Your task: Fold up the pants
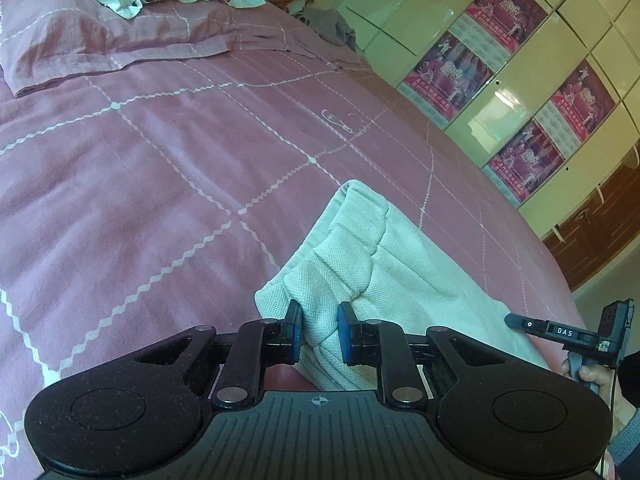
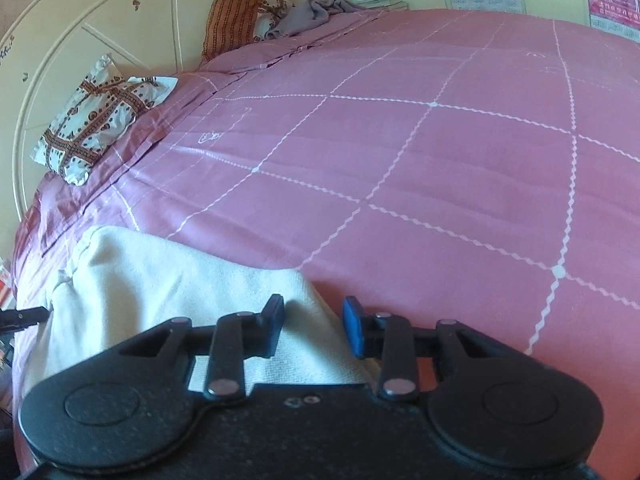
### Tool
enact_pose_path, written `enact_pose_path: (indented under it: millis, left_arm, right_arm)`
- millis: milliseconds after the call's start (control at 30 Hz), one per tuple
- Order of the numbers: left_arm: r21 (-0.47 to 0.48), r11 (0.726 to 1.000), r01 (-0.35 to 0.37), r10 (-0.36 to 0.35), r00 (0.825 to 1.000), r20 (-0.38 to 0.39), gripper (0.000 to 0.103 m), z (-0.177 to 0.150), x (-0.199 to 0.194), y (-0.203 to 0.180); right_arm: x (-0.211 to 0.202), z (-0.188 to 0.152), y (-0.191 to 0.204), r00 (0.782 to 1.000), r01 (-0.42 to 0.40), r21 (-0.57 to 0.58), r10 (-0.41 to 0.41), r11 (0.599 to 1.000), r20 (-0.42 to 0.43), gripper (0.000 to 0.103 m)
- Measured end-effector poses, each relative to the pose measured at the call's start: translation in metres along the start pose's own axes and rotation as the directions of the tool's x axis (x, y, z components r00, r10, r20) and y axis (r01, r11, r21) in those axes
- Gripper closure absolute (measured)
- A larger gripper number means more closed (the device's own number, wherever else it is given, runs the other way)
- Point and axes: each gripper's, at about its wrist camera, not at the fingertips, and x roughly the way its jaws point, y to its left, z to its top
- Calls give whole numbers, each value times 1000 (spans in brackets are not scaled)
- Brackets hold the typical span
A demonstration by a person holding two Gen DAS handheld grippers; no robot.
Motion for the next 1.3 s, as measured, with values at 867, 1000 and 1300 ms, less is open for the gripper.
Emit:
enact_pose_path:
  millis: [867,1000,1300]
  left_arm:
    - [394,919,-26,64,994,-84,75,-8,5,-99]
    - [348,938,-13,77,982,-170,75,-15,28,-86]
    - [321,947,-3,49,990,-135,75,-29,3,-74]
  right_arm:
    - [-113,-114,24,949,261,129,-279,957,147,79]
    - [-171,-154,-49,929,328,297,-363,897,72,85]
    - [-392,-283,-143,704,288,777,-674,560,224,75]
